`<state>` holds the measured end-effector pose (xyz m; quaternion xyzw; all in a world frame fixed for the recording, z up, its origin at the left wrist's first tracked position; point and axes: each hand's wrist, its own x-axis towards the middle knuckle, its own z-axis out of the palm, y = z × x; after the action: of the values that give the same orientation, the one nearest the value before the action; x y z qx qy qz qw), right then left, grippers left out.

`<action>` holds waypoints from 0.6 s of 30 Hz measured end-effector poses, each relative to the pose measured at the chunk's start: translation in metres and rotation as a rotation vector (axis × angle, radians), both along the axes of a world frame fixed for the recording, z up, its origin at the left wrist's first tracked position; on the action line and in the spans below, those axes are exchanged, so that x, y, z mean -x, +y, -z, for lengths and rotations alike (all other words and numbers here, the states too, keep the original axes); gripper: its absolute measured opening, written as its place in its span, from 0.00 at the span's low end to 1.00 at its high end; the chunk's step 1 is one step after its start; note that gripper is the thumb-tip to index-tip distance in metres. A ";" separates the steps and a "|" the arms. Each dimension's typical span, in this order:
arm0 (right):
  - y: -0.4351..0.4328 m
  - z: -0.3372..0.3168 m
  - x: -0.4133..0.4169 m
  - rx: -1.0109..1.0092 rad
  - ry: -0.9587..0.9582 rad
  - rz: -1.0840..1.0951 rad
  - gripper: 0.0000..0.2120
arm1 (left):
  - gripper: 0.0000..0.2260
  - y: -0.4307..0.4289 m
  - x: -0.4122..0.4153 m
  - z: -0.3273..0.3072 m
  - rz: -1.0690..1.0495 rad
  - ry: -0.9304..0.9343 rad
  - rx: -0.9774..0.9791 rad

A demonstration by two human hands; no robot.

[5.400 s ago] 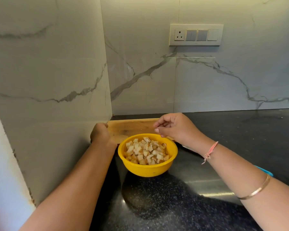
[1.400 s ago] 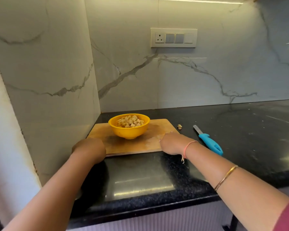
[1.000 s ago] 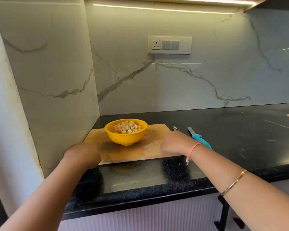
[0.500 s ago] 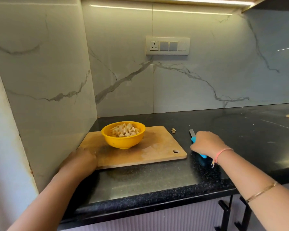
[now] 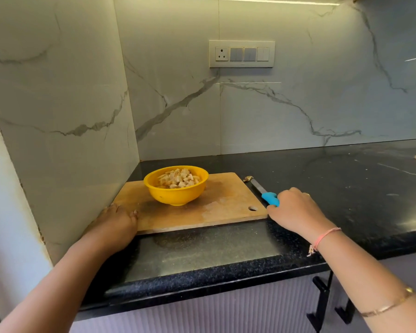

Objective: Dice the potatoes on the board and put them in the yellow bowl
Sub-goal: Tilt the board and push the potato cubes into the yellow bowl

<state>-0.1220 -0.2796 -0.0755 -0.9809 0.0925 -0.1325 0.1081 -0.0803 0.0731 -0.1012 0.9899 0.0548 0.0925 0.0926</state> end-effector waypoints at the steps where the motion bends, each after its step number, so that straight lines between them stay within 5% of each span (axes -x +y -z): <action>1: 0.001 -0.001 0.002 0.018 0.002 0.003 0.16 | 0.22 0.000 0.001 0.000 0.001 -0.007 0.003; 7: 0.025 0.002 0.009 0.134 -0.325 -0.268 0.17 | 0.19 -0.005 0.007 -0.001 0.001 -0.061 0.001; 13: 0.045 0.008 0.012 0.049 -0.097 -0.464 0.17 | 0.17 -0.007 0.015 -0.002 0.030 -0.081 -0.042; 18: 0.046 -0.003 0.009 0.173 -0.048 -0.468 0.18 | 0.16 -0.012 0.026 -0.010 0.013 -0.023 -0.206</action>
<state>-0.1314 -0.2334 -0.0729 -0.9778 -0.1515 -0.1348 0.0535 -0.1064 0.0611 -0.0912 0.9933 0.0377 0.1085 -0.0087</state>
